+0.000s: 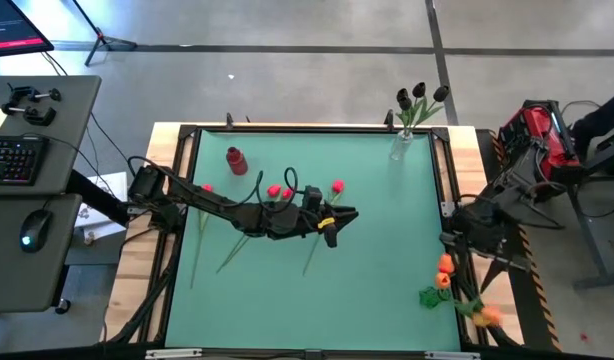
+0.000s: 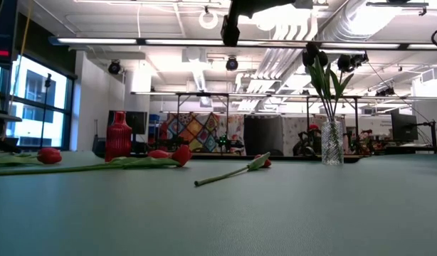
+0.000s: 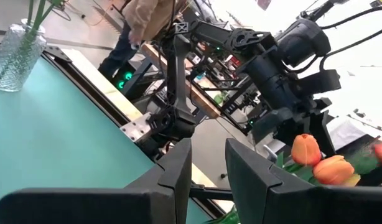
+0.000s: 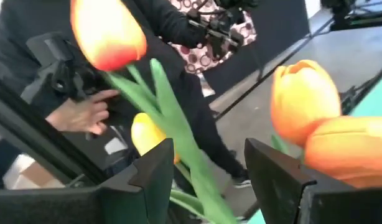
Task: Sort flowers into vase by color
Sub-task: Put the orange tulip into the green vase
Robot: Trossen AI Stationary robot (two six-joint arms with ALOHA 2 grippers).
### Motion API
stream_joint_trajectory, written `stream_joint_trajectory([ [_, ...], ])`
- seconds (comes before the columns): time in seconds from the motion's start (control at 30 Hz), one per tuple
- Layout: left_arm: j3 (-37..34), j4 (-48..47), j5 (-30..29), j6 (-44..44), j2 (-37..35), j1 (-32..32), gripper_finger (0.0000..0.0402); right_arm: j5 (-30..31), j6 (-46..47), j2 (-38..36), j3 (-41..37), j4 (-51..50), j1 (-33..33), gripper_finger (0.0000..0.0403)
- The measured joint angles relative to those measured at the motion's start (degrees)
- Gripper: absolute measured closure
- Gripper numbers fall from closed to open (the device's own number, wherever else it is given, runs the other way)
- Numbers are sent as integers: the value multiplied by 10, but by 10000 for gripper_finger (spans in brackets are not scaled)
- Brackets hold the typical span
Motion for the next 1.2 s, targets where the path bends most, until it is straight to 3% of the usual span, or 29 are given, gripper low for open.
stream_joint_trajectory([
  [0.3, 0, 0, 0, 1, 0, 0, 317, -98, 100, -16, 0, -8, 0, 219],
  [0.57, 0, 0, -2, -1, 0, 11, 317, -93, 160, -40, 0, 84, -2, 219],
  [0.73, 0, 46, -2, 13, 0, 16, 317, -29, 174, -66, 0, 224, -2, 219],
  [0.93, 43, 60, 10, 106, 1, 11, 321, 72, 87, -85, 1, 394, -2, 219],
  [1.03, 88, 22, 29, 148, 1, 8, 327, 122, 42, -84, 1, 419, -2, 219],
  [1.2, 190, -78, 55, 225, 1, -1, 332, 192, 13, -84, 1, 379, -2, 219],
])
